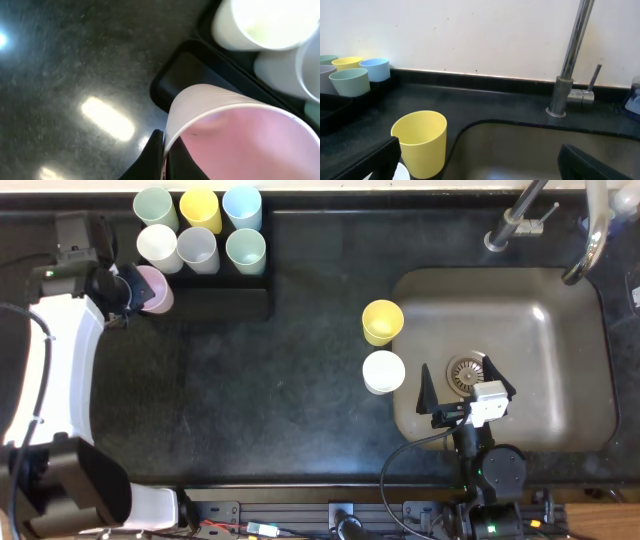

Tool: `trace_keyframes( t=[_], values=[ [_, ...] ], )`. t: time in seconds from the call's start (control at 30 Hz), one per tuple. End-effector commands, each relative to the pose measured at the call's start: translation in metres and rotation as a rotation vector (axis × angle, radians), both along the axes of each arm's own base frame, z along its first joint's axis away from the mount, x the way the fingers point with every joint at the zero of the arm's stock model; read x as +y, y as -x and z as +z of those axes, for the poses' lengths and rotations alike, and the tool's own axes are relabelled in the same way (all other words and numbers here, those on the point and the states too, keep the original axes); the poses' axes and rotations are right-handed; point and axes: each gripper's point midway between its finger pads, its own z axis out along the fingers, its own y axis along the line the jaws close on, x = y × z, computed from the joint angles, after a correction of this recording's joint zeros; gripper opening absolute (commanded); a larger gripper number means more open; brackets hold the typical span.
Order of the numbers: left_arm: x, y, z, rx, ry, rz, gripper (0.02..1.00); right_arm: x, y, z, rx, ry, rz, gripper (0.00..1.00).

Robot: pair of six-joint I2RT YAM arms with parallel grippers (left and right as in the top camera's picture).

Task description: Store Cups

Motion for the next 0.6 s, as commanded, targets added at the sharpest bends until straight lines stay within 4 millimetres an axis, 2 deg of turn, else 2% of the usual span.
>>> trace_keyframes(
  t=[0.03, 0.3, 0.6],
  values=[
    [0.012, -0.007, -0.011, -0.016, 0.024, 0.137, 0.036, -0.001, 0.000, -0.003, -0.002, -0.007, -0.004, 0.998],
    [0.010, -0.024, -0.031, -0.028, 0.062, 0.158, 0.036, -0.001, 0.000, -0.003, -0.002, -0.007, -0.004, 0.998],
    [0.010, -0.028, -0.046, -0.004, 0.079, 0.173, 0.038, -0.001, 0.000, -0.003, -0.002, -0.007, -0.004, 0.996]
  ],
)
